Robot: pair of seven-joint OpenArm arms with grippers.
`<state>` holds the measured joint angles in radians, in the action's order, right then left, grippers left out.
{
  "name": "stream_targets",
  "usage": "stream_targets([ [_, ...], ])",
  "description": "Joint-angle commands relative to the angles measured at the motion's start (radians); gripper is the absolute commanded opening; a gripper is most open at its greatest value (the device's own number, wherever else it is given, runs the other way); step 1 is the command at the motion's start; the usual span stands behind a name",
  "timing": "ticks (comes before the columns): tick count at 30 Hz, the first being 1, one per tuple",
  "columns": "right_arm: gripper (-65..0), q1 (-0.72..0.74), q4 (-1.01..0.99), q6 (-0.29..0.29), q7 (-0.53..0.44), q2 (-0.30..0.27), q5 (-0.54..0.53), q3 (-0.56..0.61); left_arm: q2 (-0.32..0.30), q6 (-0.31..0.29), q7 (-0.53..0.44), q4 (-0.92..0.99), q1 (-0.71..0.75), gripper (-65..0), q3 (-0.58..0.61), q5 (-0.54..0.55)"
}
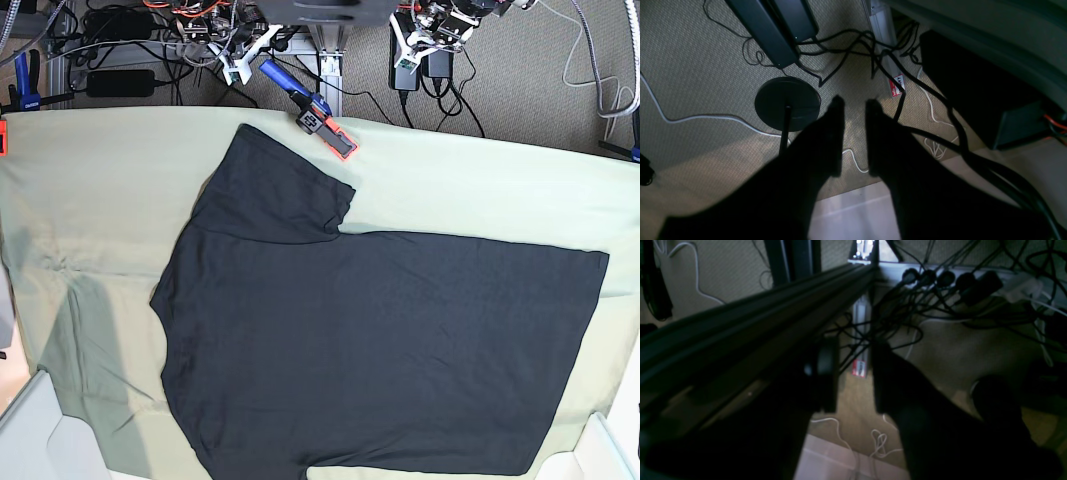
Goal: Fold the T-shirt properly
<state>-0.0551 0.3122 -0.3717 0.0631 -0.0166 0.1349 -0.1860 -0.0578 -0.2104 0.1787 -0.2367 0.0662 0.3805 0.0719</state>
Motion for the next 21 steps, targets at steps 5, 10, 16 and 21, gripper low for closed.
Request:
stream_targets([
  [5,-47.6,0.002,0.006,0.062,-0.015,-0.005,-0.004,-0.003,0.002,-0.013,-0.021,-0.006,-0.002,-50.2,0.003,0.003],
  [10,-59.0,0.002,0.007,0.061,-0.015,-0.005,-0.004,-0.003,0.002,-0.013,-0.021,-0.006,-0.002,-57.6,0.003,0.003],
  [16,-58.5,0.002,0.010,0.061,-0.015,-0.005,-0.004,-0.003,0.002,-0.010,-0.021,-0.006,-0.002,-57.6,0.003,0.003],
  [21,-39.6,0.002,0.011,0.062,-0.015,-0.005,-0.003,-0.003,0.002,-0.010,-0.015,-0.006,-0.002,-54.9,0.003,0.003],
])
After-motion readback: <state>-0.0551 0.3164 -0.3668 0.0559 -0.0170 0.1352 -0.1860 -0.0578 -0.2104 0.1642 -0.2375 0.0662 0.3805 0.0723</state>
